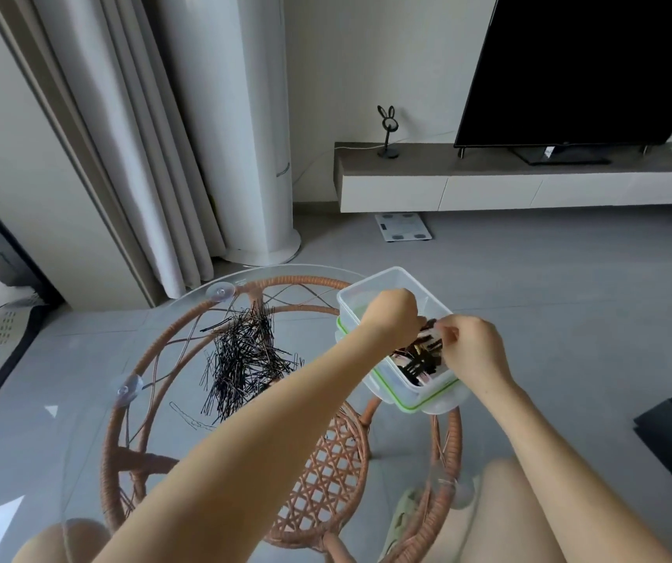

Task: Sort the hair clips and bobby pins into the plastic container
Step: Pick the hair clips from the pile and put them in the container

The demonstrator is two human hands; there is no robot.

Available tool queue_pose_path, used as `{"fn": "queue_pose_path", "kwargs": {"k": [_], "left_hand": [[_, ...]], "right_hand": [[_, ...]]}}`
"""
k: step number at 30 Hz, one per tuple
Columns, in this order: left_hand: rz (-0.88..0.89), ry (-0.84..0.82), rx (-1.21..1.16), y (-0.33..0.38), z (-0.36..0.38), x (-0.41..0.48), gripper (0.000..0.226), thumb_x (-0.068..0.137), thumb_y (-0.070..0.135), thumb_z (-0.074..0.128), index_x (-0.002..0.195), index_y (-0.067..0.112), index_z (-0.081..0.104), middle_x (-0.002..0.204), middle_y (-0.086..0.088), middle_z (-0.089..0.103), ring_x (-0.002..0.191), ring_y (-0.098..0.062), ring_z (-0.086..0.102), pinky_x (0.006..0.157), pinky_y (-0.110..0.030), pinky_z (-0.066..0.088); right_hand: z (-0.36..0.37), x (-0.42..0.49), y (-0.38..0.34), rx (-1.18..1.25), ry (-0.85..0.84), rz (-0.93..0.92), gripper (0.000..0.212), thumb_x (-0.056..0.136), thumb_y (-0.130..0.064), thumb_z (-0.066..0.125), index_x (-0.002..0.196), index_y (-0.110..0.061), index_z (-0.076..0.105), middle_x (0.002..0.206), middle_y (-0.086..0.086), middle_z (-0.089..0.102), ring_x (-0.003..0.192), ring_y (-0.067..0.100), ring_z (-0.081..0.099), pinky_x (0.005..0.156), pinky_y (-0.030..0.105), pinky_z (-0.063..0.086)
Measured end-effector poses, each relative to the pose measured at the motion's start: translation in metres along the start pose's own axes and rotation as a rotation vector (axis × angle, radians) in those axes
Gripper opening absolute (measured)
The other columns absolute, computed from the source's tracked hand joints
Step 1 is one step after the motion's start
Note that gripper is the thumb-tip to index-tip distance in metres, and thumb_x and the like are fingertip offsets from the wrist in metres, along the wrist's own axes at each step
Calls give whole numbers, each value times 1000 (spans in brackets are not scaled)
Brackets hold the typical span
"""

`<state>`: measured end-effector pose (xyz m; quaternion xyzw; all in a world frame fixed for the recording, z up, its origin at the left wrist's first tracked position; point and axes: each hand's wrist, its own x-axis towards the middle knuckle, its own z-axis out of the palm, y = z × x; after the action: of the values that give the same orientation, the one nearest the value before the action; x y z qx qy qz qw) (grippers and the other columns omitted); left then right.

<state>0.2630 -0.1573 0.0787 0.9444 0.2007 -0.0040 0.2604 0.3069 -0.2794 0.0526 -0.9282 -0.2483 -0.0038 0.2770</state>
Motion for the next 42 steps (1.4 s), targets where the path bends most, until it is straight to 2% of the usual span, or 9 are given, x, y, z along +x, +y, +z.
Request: {"fn": "queue_pose_path", "kwargs": {"k": [3, 5, 8, 12, 16, 22, 31, 37, 42], "left_hand": [[37, 28, -33, -14, -10, -4, 18, 90, 10, 48, 74, 7, 57, 80, -13, 61, 73, -27, 53, 63, -31, 40], [48, 112, -95, -31, -24, -20, 19, 86, 4, 47, 74, 13, 59, 76, -7, 57, 72, -22, 53, 65, -28, 42], [-18, 275, -159, -74, -44, -61, 20, 87, 9, 52, 89, 8, 72, 88, -6, 71, 82, -21, 65, 79, -29, 53], [-232, 361, -135, -137, -48, -133, 17, 87, 11, 57, 96, 10, 72, 95, -5, 73, 82, -19, 67, 81, -29, 55], [-423, 283, -21, -180, -25, -196, 15, 85, 28, 63, 94, 17, 69, 99, -1, 69, 78, -10, 60, 72, -17, 50], [-474, 285, 35, -182, 20, -218, 43, 84, 44, 60, 118, 19, 57, 114, -1, 59, 98, -16, 58, 89, -30, 51], [-507, 217, 8, -185, 18, -202, 14, 87, 24, 60, 92, 10, 63, 92, -4, 62, 84, -20, 60, 79, -30, 52], [-436, 32, 81, -188, 11, -207, 23, 89, 25, 59, 105, 9, 57, 96, -1, 55, 84, -16, 52, 79, -27, 48], [-435, -39, 110, -186, 9, -211, 17, 90, 20, 56, 104, 10, 54, 92, 0, 51, 81, -15, 49, 76, -27, 47]], "right_hand": [[-12, -8, 1, 31, 128, -3, 25, 84, 2, 48, 97, -3, 69, 95, 16, 71, 91, 36, 61, 76, 34, 46], [-17, -15, -6, 81, 174, -50, 21, 85, 1, 51, 96, -3, 69, 95, 14, 72, 90, 34, 63, 78, 33, 46], [-15, -33, -24, 182, 151, -188, 15, 82, -2, 59, 91, -7, 71, 87, 7, 72, 77, 24, 65, 73, 27, 49], [15, -64, -52, 176, -229, -409, 25, 82, -15, 66, 106, -13, 67, 101, -1, 66, 87, 11, 57, 81, 21, 44], [65, -89, -74, -10, -420, -571, 44, 84, -34, 61, 125, -21, 53, 121, -4, 57, 112, 16, 50, 99, 34, 41], [116, -97, -101, -196, -325, -447, 50, 80, -52, 57, 109, -11, 54, 109, 4, 57, 100, 21, 50, 88, 30, 41], [118, -86, -101, -248, -397, -611, 41, 83, -44, 55, 101, -9, 62, 105, 3, 58, 96, 17, 45, 86, 28, 37], [107, -87, -88, 62, -389, -449, 27, 88, -38, 53, 79, -12, 53, 75, -4, 52, 72, 15, 48, 58, 19, 34], [87, -83, -86, 356, -487, -225, 17, 92, -23, 50, 78, -16, 56, 69, -4, 66, 67, 13, 63, 71, 31, 51]]}}
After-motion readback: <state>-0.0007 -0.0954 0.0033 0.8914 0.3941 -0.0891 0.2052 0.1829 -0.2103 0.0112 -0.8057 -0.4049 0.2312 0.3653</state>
